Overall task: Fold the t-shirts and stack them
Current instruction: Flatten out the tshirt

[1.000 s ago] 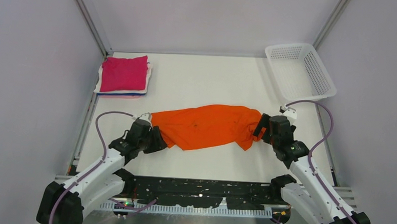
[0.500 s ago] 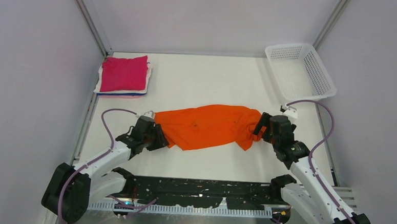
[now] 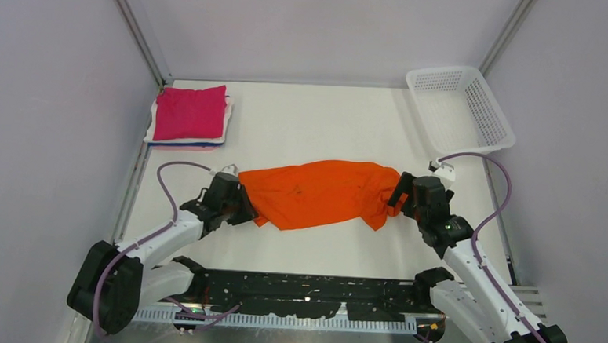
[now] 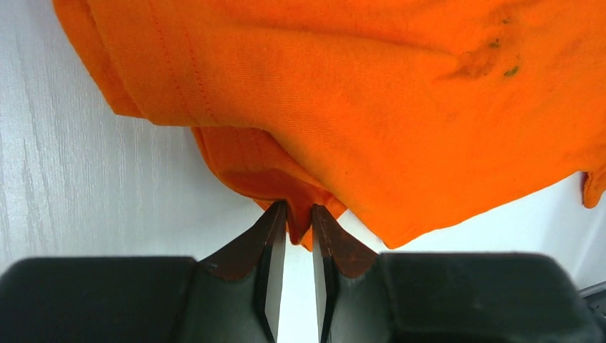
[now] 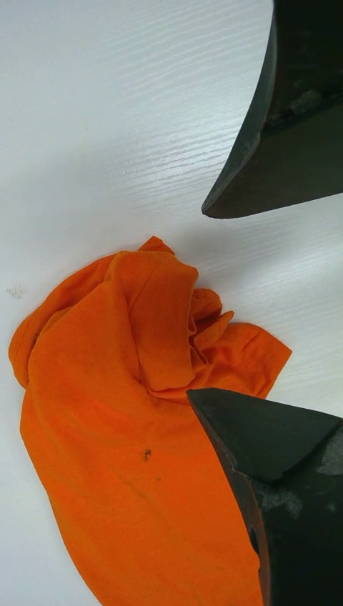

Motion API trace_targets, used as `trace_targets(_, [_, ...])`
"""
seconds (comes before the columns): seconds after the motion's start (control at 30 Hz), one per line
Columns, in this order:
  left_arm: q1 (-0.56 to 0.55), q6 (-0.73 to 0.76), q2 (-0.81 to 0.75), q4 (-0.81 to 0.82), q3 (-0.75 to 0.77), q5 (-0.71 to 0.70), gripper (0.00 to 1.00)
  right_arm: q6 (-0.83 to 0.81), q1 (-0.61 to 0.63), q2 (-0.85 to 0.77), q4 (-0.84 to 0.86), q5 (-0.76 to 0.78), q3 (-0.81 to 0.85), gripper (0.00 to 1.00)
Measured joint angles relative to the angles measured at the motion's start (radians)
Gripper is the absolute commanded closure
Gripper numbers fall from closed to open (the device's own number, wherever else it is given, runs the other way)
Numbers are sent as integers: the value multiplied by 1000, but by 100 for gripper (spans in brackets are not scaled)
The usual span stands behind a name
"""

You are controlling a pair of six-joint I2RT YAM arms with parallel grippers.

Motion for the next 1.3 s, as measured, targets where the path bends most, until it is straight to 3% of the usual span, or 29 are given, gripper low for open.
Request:
trace_targets(0.17, [0,1,18,0,0,15,73,-1,0,0,0,7,-2,5])
trace_targets(0.33, [0,2,48,2,0,24,100,-3,0,0,0,8,-3,5])
trace_targets(0.6, [0,19,46,2,8,35,100,-7,0,0,0,16,-6,5])
trace_targets(0.93, [0,32,-179,-88,53,49,100,-14,0,-3,-1,-55,-8,0])
trace_targets(1.0, [0,35,-217,-107,65,49,100,-19,0,-3,0,-85,-13,5])
trace_targets(1.13, [0,47,-278,-134,78,44,100,-17,0,9,5,-141,-34,26])
trace_targets(1.3, [0,53,-315,-163,96,9,100,-4,0,57,37,-215,-68,41])
